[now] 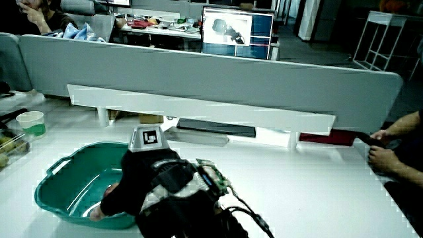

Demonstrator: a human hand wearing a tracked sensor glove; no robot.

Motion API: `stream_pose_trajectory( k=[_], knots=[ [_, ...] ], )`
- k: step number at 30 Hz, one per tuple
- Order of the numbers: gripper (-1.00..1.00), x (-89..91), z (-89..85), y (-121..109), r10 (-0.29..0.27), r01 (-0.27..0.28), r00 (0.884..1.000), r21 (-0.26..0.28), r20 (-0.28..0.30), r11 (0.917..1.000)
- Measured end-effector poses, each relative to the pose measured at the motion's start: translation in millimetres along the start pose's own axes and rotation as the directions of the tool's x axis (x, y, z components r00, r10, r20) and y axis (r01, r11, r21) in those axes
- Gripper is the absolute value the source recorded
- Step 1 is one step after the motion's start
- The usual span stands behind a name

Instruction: Pick apple from plate

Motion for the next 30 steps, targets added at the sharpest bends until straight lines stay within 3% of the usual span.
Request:
stream_pose_trajectory(
  k=[3, 9, 10, 13, 16, 18, 25, 28, 30],
  knots=[
    [0.0, 0.2, 2.8, 8.7, 0.018, -0.018, 1.0, -0.01, -0.015, 0.9998],
    [0.0, 3.1, 6.1, 28.3, -0.014, 0.014, 0.999, -0.012, -0.029, 0.9998],
    [0.0, 2.4, 7.2, 30.0, 0.006, -0.007, 0.999, -0.029, -0.04, 0.9996],
    [0.0, 4.7, 9.0, 38.6, -0.022, 0.022, 0.999, -0.021, -0.039, 0.9995],
    [0.0, 6.9, 9.7, 45.4, -0.008, 0.006, 0.998, -0.029, -0.064, 0.9996],
    [0.0, 8.6, 8.2, 51.4, 0.005, -0.008, 0.995, -0.03, -0.098, 0.9995],
    [0.0, 9.1, -1.4, 73.0, -0.012, 0.009, 0.994, -0.038, -0.105, 0.9992],
    [0.0, 9.9, -7.1, 84.5, -0.038, 0.033, 0.996, -0.055, -0.082, 0.9979],
    [0.0, 10.1, -9.0, 87.7, -0.028, 0.021, 0.994, -0.066, -0.106, 0.9976]
  ],
)
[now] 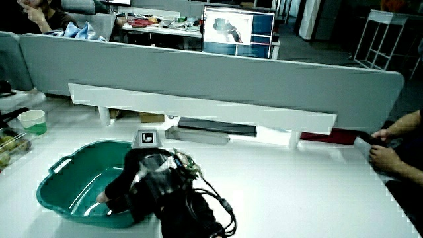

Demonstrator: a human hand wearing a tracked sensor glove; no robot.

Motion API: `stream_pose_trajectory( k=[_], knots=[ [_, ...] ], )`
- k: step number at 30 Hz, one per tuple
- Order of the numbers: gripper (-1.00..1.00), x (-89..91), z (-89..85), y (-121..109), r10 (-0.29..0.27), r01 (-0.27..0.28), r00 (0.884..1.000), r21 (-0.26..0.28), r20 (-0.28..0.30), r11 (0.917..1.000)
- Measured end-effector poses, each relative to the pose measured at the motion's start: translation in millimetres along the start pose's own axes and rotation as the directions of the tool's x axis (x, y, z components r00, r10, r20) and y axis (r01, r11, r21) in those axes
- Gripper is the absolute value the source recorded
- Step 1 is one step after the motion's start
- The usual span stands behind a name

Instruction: Pick apple from plate

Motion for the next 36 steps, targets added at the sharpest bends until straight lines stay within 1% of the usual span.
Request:
stream_pose_trajectory(
  k=[1, 3, 4, 5, 6, 7, 8, 10, 11, 12, 13, 14, 15, 16, 18, 19, 20, 21, 22, 23, 26, 27, 28, 29, 30, 33, 34, 35, 36],
  knots=[
    [0.0, 1.7, -2.8, 4.7, -0.02, 0.02, 1.0, -0.003, 0.015, 0.9998],
    [0.0, 2.9, -6.0, 9.2, -0.019, 0.019, 1.0, -0.01, 0.001, 0.9998],
    [0.0, 2.8, -6.9, 10.7, -0.027, 0.027, 1.0, -0.002, 0.012, 0.9996],
    [0.0, 2.5, -8.2, 12.1, -0.027, 0.027, 1.0, 0.003, 0.01, 0.9996],
    [0.0, 2.4, -10.2, 14.3, -0.031, 0.031, 0.999, -0.009, 0.009, 0.9995],
    [0.0, 2.7, -12.4, 17.1, -0.046, 0.046, 0.999, -0.003, 0.022, 0.9989],
    [0.0, 1.4, -13.5, 17.0, -0.032, 0.033, 0.999, -0.015, 0.02, 0.9993],
    [0.0, 2.0, -16.9, 21.5, -0.057, 0.057, 0.998, -0.018, 0.039, 0.9982],
    [0.0, 1.4, -17.2, 21.6, -0.051, 0.052, 0.998, -0.023, 0.029, 0.9984],
    [0.0, 1.8, -17.8, 22.7, -0.07, 0.071, 0.997, -0.01, 0.04, 0.9975],
    [0.0, 1.9, -19.3, 24.0, -0.064, 0.065, 0.997, -0.027, 0.035, 0.9975],
    [0.0, 2.9, -20.7, 25.8, -0.078, 0.079, 0.996, -0.024, 0.047, 0.9966],
    [0.0, 2.5, -20.7, 25.0, -0.072, 0.073, 0.997, -0.032, 0.039, 0.9968],
    [0.0, 2.1, -20.8, 24.8, -0.056, 0.057, 0.998, -0.023, 0.028, 0.9981],
    [0.0, 2.2, -23.2, 26.9, -0.071, 0.072, 0.997, -0.026, 0.041, 0.997],
    [0.0, 2.7, -23.7, 27.2, -0.076, 0.077, 0.996, -0.019, 0.036, 0.9968],
    [0.0, 3.1, -24.2, 27.5, -0.065, 0.065, 0.998, -0.001, 0.027, 0.9979],
    [0.0, 2.4, -23.9, 26.5, -0.058, 0.058, 0.998, 0.003, 0.035, 0.9983],
    [0.0, 3.3, -25.5, 28.2, -0.057, 0.057, 0.998, -0.014, 0.029, 0.9983],
    [0.0, 3.6, -24.5, 27.0, -0.072, 0.071, 0.997, 0.028, 0.03, 0.9971],
    [0.05, 3.8, -24.8, 27.4, -0.067, 0.066, 0.997, 0.031, 0.031, 0.9973],
    [0.08, 3.2, -24.1, 26.4, -0.053, 0.052, 0.998, 0.034, 0.024, 0.9981],
    [0.1, 3.1, -23.8, 25.9, -0.047, 0.046, 0.999, 0.056, 0.019, 0.9974],
    [0.13, 3.4, -24.4, 26.9, -0.056, 0.054, 0.998, 0.061, 0.03, 0.9967],
    [0.15, 3.4, -24.9, 28.4, -0.052, 0.05, 0.998, 0.052, 0.031, 0.9974],
    [0.23, 0.2, -22.7, 26.0, -0.026, 0.024, 0.999, 0.061, 0.023, 0.9978],
    [0.26, 1.2, -24.5, 28.6, -0.039, 0.037, 0.999, 0.05, 0.031, 0.9981],
    [0.28, 1.5, -25.3, 29.1, -0.045, 0.043, 0.998, 0.061, 0.038, 0.9972],
    [0.31, 1.9, -26.4, 29.4, -0.023, 0.023, 1.0, 0.041, 0.019, 0.9989]
  ],
)
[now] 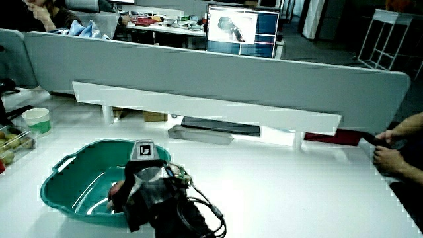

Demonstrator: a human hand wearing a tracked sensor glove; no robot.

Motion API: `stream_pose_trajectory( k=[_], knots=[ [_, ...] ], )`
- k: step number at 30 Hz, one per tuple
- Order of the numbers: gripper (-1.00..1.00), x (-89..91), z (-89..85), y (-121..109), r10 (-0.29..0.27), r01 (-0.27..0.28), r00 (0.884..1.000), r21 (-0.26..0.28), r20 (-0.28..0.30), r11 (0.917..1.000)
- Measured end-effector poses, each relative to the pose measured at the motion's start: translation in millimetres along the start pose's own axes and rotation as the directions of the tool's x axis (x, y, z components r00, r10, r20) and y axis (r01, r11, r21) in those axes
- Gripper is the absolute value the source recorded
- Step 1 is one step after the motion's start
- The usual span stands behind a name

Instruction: Pick apple from plate

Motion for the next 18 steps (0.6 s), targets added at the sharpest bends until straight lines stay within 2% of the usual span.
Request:
stream_pose_trajectory(
  k=[3, 7, 10, 13, 14, 16, 17, 18],
  knots=[
    [0.38, -2.1, -0.2, -0.9, 0.004, -0.004, 1.0, 0.018, 0.002, 0.9998],
    [0.49, -4.1, -2.1, 2.2, -0.002, 0.002, 1.0, -0.012, 0.009, 0.9999],
    [0.56, -4.6, -2.4, 2.3, 0.012, -0.012, 1.0, -0.01, -0.006, 0.9999],
    [0.64, -5.5, -3.1, 3.1, -0.004, 0.004, 1.0, -0.011, 0.002, 0.9999],
    [0.67, -6.1, -2.9, 2.8, 0.002, -0.002, 1.0, -0.007, -0.011, 1.0],
    [0.72, -8.0, -4.0, 2.7, -0.003, 0.003, 1.0, -0.01, -0.002, 0.9999],
    [0.74, -8.1, -4.7, 3.9, -0.028, 0.028, 1.0, -0.003, 0.004, 0.9996],
    [0.77, -9.1, -5.1, 5.2, -0.03, 0.031, 0.999, -0.019, 0.026, 0.9993]
  ],
)
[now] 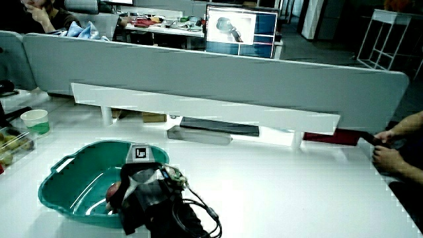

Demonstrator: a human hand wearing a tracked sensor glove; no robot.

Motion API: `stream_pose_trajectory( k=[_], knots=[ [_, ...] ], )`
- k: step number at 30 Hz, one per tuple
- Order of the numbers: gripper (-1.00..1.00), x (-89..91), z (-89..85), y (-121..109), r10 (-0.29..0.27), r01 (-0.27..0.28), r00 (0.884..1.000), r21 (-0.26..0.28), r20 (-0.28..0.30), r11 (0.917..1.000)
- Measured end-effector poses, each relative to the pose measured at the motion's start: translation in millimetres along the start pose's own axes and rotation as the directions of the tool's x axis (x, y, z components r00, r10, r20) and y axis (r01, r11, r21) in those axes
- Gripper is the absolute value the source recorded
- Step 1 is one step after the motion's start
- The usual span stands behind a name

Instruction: Pick apple from plate

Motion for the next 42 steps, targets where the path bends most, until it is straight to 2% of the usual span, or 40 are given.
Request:
stream_pose_trajectory(
  k=[2, 3, 4, 5, 7, 8, 11, 12, 16, 17, 20, 21, 22, 23, 24, 25, 28, 29, 32, 34, 36, 39, 40, 42],
  knots=[
    [0.82, 0.0, -0.2, -0.2, 0.03, -0.031, 0.999, -0.014, -0.028, 0.9994],
    [0.85, -0.1, 0.4, -1.2, 0.03, -0.03, 0.999, 0.006, -0.02, 0.9995],
    [0.87, 0.9, -0.4, -0.2, 0.027, -0.026, 0.999, 0.002, -0.027, 0.9996],
    [0.9, 0.7, -0.2, -0.9, 0.047, -0.046, 0.998, 0.004, -0.04, 0.9989],
    [0.95, 0.7, -0.7, -2.1, 0.035, -0.034, 0.999, 0.019, -0.024, 0.9992],
    [0.97, -0.2, -0.6, -3.6, 0.053, -0.052, 0.998, 0.01, -0.04, 0.9986],
    [1.0, 0.0, -2.8, -1.0, 0.05, -0.05, 0.998, 0.003, -0.027, 0.9987],
    [1.0, 0.1, -2.0, -2.2, 0.04, -0.039, 0.999, 0.014, -0.022, 0.9991],
    [1.0, -0.4, 0.1, -5.7, 0.062, -0.061, 0.998, 0.048, -0.016, 0.997],
    [1.0, -0.9, -0.3, -4.9, 0.072, -0.072, 0.997, 0.033, -0.014, 0.9969],
    [1.0, -2.4, 2.6, -8.4, 0.091, -0.089, 0.996, 0.073, -0.019, 0.9933],
    [1.0, -2.5, 4.1, -9.5, 0.083, -0.082, 0.996, 0.078, -0.008, 0.9935],
    [1.0, -2.9, 6.0, -11.6, 0.107, -0.105, 0.994, 0.086, -0.019, 0.9908],
    [1.0, -3.2, 9.0, -14.7, 0.106, -0.103, 0.994, 0.1, -0.02, 0.9896],
    [1.0, -3.0, 10.3, -15.5, 0.106, -0.103, 0.994, 0.093, -0.027, 0.9903],
    [1.0, -4.3, 13.1, -19.1, 0.104, -0.102, 0.995, 0.111, -0.013, 0.9886],
    [1.0, -7.8, 18.7, -26.7, 0.138, -0.135, 0.99, 0.12, -0.016, 0.9836],
    [1.0, -8.6, 19.5, -27.5, 0.12, -0.119, 0.993, 0.128, -0.001, 0.9845],
    [1.0, -10.6, 22.0, -32.2, 0.135, -0.134, 0.991, 0.126, 0.002, 0.983],
    [1.0, -8.9, 24.5, -36.1, 0.129, -0.129, 0.992, 0.144, 0.013, 0.9811],
    [1.0, -8.1, 29.5, -42.8, 0.141, -0.141, 0.99, 0.15, 0.01, 0.9786],
    [1.0, -3.8, 37.3, -53.8, 0.142, -0.141, 0.99, 0.198, 0.01, 0.9699],
    [1.0, -1.2, 39.5, -57.1, 0.161, -0.157, 0.987, 0.19, -0.006, 0.9691],
    [1.0, 2.7, 43.5, -64.0, 0.144, -0.143, 0.989, 0.185, 0.008, 0.9722]
  ],
)
